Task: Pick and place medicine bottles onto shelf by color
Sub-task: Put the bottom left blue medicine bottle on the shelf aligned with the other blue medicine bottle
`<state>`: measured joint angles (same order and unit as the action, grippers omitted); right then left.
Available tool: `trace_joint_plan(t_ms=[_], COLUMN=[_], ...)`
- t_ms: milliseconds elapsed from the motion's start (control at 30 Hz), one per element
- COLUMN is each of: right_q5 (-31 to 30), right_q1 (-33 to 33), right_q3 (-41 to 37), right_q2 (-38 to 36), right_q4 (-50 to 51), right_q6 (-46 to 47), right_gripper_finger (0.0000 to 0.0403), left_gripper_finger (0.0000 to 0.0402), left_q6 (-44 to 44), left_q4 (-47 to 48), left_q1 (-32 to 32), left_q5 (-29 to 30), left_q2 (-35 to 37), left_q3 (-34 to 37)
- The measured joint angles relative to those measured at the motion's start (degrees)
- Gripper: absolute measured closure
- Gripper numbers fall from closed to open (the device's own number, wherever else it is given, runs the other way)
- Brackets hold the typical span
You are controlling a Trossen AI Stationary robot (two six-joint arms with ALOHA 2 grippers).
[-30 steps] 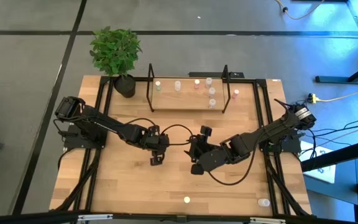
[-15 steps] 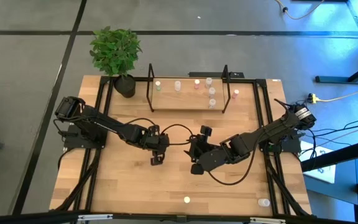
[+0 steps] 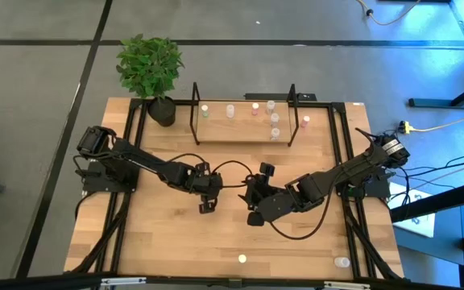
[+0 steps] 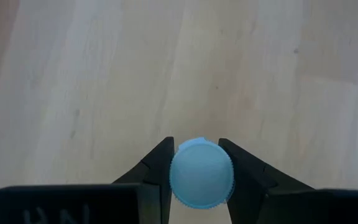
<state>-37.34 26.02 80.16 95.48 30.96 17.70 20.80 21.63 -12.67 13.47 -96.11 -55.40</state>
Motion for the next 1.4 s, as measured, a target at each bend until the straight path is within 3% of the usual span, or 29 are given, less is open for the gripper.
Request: trace_joint_plan(t_ms=[967, 1400], right_q5=[0.0, 0.0], right_q1=[0.0, 0.0], right_q3=[0.0, 0.0], right_q2=[0.1, 0.1], right_q4=[-1.1, -1.1], right_q6=[0.0, 0.0], right_gripper_finger=[0.0198, 0.0198], left_gripper_finger=[0.0303, 0.0226], left_q6=[0.1, 0.2], left_q4=[-1.9, -2.2], left_q1=[0.2, 0.2], left_q5=[-1.1, -0.5], left_q2=[-1.8, -1.8], left_q3=[0.0, 0.0])
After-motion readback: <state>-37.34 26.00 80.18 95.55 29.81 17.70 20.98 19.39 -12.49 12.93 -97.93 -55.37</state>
